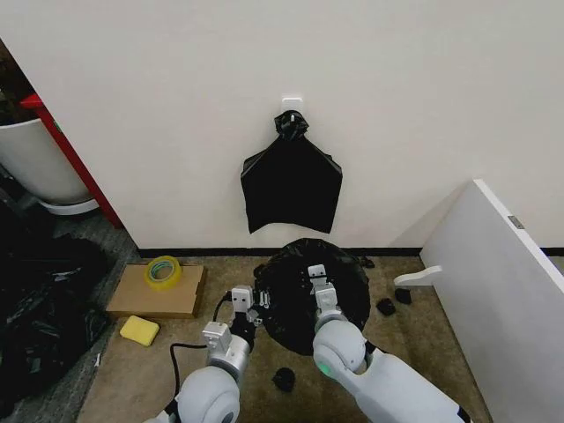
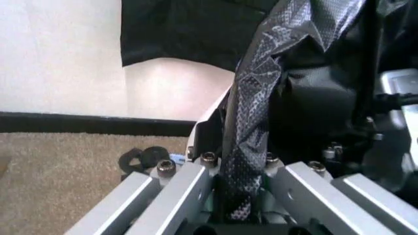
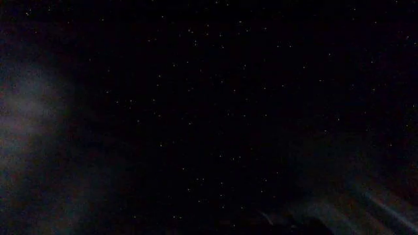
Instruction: Place the garbage bag over the trash bin.
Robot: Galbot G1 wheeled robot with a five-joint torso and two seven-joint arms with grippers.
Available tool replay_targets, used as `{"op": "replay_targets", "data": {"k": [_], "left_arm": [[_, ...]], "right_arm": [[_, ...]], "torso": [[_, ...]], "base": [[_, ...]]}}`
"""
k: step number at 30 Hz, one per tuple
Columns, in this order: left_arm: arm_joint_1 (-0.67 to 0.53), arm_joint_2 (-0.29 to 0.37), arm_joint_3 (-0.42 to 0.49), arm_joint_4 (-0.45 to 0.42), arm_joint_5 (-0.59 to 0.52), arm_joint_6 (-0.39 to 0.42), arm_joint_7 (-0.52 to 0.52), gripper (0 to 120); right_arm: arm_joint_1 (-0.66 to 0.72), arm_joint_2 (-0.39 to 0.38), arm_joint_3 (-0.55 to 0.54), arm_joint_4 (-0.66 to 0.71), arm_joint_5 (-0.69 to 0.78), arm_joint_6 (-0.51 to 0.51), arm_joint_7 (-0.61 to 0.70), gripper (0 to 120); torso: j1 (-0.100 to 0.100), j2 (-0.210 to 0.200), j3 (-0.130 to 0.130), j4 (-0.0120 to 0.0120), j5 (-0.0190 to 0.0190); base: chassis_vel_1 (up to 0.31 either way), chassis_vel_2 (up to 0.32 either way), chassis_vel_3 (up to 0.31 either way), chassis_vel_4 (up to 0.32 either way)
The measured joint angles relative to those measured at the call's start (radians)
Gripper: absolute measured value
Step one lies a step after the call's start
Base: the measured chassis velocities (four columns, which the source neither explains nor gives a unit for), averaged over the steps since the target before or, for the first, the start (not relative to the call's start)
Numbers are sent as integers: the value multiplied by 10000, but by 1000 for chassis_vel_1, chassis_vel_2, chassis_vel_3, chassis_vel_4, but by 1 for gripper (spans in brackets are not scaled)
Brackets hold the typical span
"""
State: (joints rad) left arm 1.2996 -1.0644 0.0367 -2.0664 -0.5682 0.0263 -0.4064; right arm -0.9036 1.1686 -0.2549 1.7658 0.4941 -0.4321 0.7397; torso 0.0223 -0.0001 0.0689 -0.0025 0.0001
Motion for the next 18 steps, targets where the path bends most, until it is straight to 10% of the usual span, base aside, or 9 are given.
{"op": "replay_targets", "data": {"k": [18], "left_arm": [[48, -80, -273, 103, 21, -2, 5, 0]], "right_arm": [[-304, -646, -759, 1640, -28, 21, -252, 0]], "torso": [[-1, 0, -1, 0, 0]], "base": [[0, 0, 0, 0]]}}
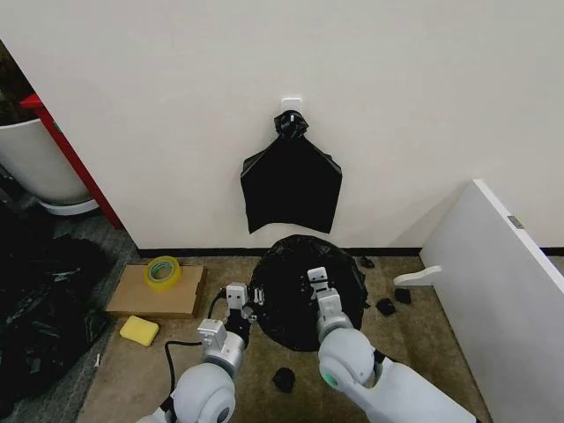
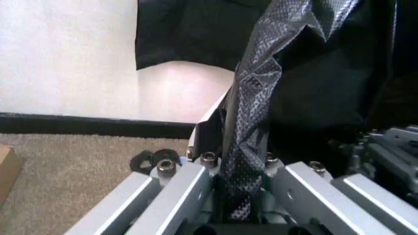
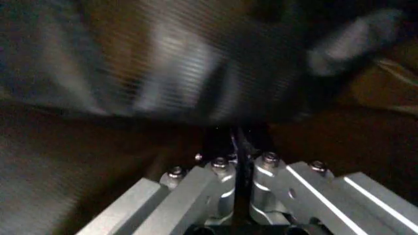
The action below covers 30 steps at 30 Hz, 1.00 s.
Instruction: Place the garbage bag over the trash bin.
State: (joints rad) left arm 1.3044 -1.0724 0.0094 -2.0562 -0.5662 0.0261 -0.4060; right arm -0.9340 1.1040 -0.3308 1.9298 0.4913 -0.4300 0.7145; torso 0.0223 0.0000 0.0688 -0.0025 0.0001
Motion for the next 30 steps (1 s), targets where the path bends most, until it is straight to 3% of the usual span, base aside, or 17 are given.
{"op": "replay_targets", "data": {"k": [10, 19, 25, 30], "left_arm": [[209, 71, -44, -308, 84, -8, 0, 0], [277, 126, -60, -383, 143, -7, -16, 0], [180, 66, -79, -214, 202, -73, -16, 0], [66, 50, 13, -31, 264, -172, 29, 0]], "right_arm": [[478, 294, -110, -1010, -13, -76, 46, 0], [255, 136, 171, -1447, -1554, -287, 81, 0], [-234, -127, 207, -464, -1031, 674, -520, 0], [-557, -265, 146, 374, -144, 472, -529, 0]], "torso": [[0, 0, 0, 0, 1], [0, 0, 0, 0, 2], [0, 0, 0, 0, 1], [0, 0, 0, 0, 1]], "base": [[0, 0, 0, 0], [0, 0, 0, 0], [0, 0, 0, 0], [0, 0, 0, 0]]}}
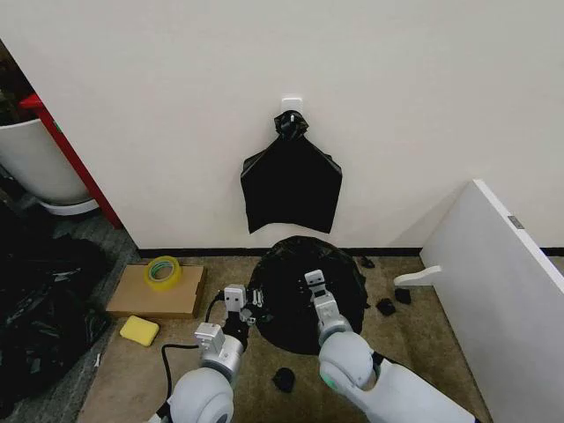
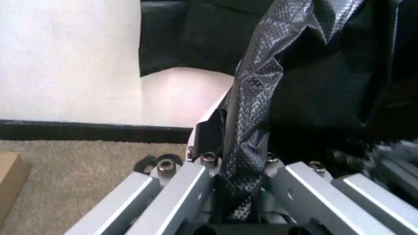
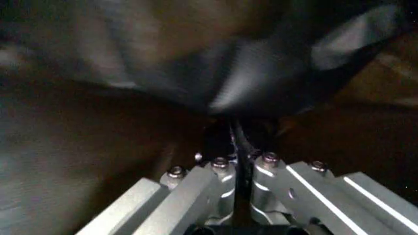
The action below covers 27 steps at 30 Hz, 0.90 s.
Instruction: Place the garbage bag over the trash bin.
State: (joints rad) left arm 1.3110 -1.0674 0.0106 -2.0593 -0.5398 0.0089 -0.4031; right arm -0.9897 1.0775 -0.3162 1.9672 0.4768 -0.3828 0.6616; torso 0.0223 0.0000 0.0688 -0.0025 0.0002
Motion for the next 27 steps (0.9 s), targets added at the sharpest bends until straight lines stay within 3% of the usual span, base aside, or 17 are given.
{"op": "replay_targets", "data": {"k": [9, 13, 20, 27], "left_arm": [[-146, 126, -16, 86, 219, -294, 156, 0], [-141, 161, -30, 37, 389, -428, 228, 0], [23, 151, -23, -9, 668, -606, 322, 0], [102, 138, -17, -122, 474, -645, 334, 0]], "right_arm": [[193, 34, 70, 581, 2458, -2615, 1770, 0], [372, 115, -2, 321, 2730, -3277, 2218, 0], [715, 238, -247, -372, 1698, -3503, 2178, 0], [845, 474, -123, -1020, 605, -2873, 1509, 0]], "torso": [[0, 0, 0, 0, 0], [0, 0, 0, 0, -1], [0, 0, 1, 0, 0], [0, 0, 1, 0, 0]], "base": [[0, 0, 0, 0], [0, 0, 0, 0], [0, 0, 0, 0], [0, 0, 0, 0]]}}
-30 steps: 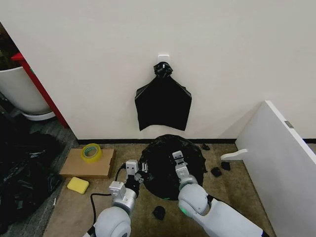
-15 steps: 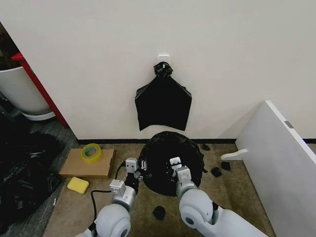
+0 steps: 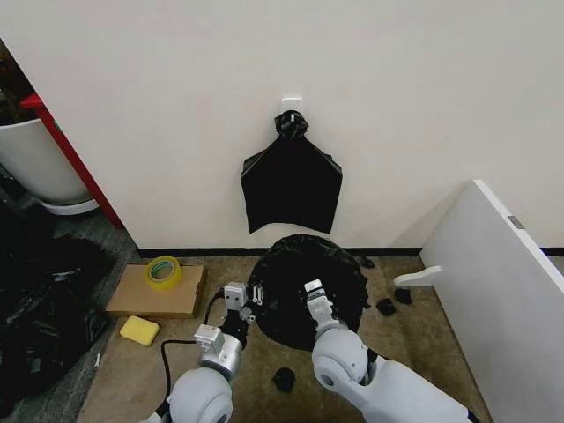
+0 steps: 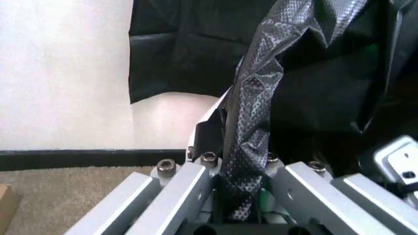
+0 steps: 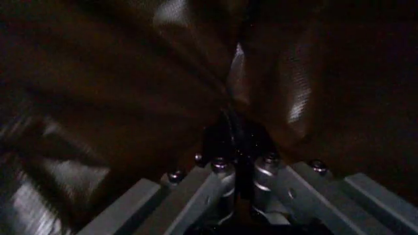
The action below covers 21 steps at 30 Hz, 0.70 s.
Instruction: Place the garbage bag over the trash bin.
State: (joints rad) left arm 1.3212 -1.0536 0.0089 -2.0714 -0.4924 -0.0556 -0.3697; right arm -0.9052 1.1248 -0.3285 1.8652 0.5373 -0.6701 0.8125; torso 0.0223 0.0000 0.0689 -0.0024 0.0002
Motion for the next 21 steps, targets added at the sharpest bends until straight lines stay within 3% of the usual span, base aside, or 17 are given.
{"op": "replay_targets", "data": {"k": [6, 11, 16, 21], "left_arm": [[-24, 25, -15, 5, -40, 10, -10, 0], [-94, 17, -14, 95, -23, 10, -14, 0], [-103, 11, -11, 82, 5, 2, -13, 0], [-63, 87, -23, -76, 3, 0, -5, 0]], "right_arm": [[-348, -270, 118, 455, -675, 851, -674, 0], [-573, -551, 234, 1663, 1914, -369, 421, 0], [-240, -552, 66, 1397, 2956, -635, 955, 0], [156, -449, -363, 473, 2491, -643, 893, 0]], "torso": [[0, 0, 0, -1, 1], [0, 0, 0, -2, -1], [0, 0, 0, 0, 0], [0, 0, 0, 0, 0]], "base": [[0, 0, 0, 0], [0, 0, 0, 0], [0, 0, 0, 0], [0, 0, 0, 0]]}}
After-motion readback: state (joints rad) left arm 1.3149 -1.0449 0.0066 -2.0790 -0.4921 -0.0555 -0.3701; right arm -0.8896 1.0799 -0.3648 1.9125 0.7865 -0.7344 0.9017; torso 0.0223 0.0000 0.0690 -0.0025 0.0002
